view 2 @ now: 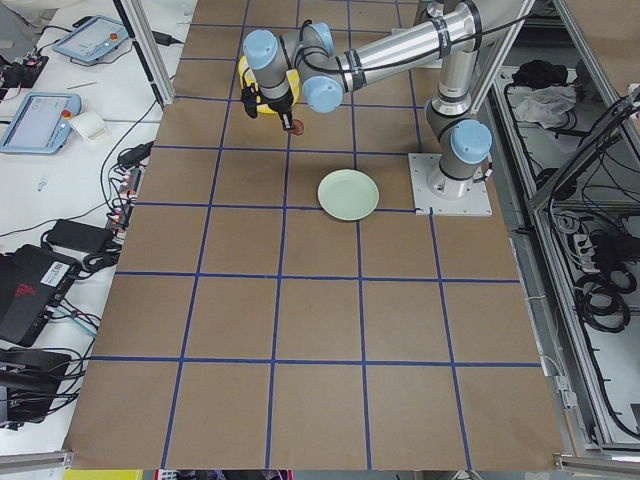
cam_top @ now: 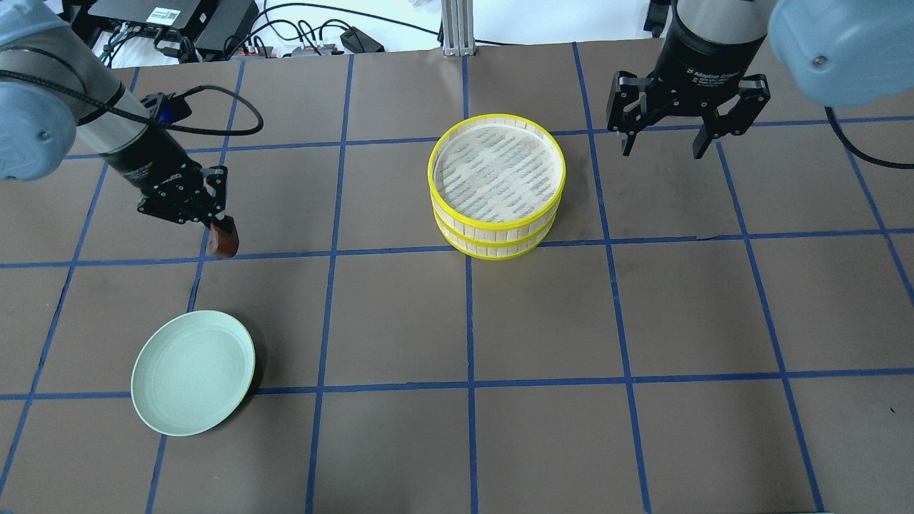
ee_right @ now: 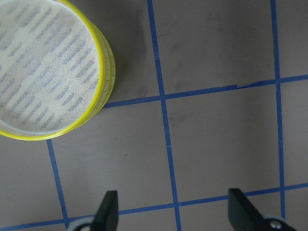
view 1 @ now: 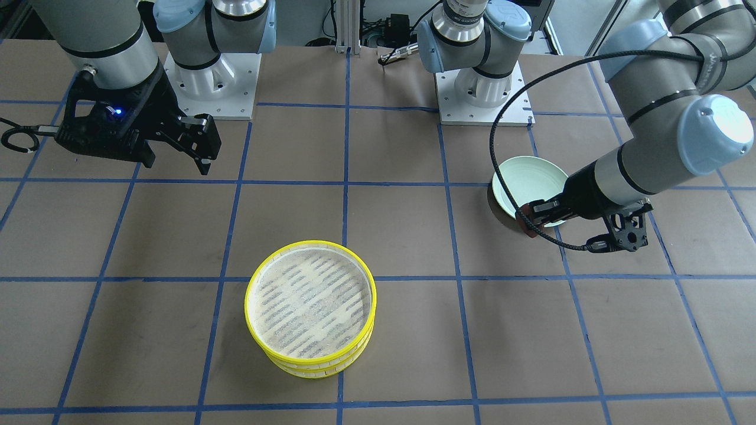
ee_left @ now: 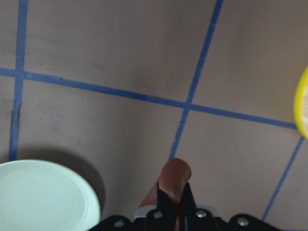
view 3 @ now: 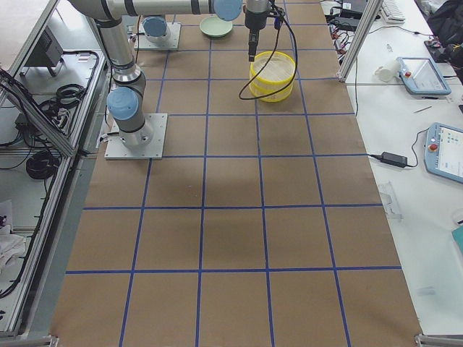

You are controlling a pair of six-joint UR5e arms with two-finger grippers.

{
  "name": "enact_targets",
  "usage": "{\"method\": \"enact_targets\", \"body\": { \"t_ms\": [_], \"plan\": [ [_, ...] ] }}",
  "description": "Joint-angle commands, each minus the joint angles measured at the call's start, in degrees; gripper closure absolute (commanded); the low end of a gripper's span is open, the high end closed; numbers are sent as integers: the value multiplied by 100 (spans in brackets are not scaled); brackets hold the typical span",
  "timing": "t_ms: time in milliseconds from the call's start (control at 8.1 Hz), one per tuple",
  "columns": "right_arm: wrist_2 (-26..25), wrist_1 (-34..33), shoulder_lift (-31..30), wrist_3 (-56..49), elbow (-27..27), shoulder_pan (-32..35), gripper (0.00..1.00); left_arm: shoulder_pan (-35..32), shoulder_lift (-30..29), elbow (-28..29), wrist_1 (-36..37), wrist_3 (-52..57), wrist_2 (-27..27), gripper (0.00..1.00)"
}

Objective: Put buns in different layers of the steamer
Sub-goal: 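Carry the brown bun with the left gripper over the top steamer tier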

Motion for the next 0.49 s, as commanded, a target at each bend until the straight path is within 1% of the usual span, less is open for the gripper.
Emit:
{"method": "enact_targets", "body": {
  "t_ms": [0, 123, 370],
  "plan": [
    [-9, 2, 7, 0, 7, 0, 17, -760, -8, 415, 914, -1289, -814, 100],
    [0, -16, 7, -9, 15, 0, 17, -892, -61, 406, 1311, -1589, -1131, 100],
    [0, -42, 7, -114, 15, 0, 17, -1068, -149, 406, 1787, -1872, -1546, 100]
  ]
}}
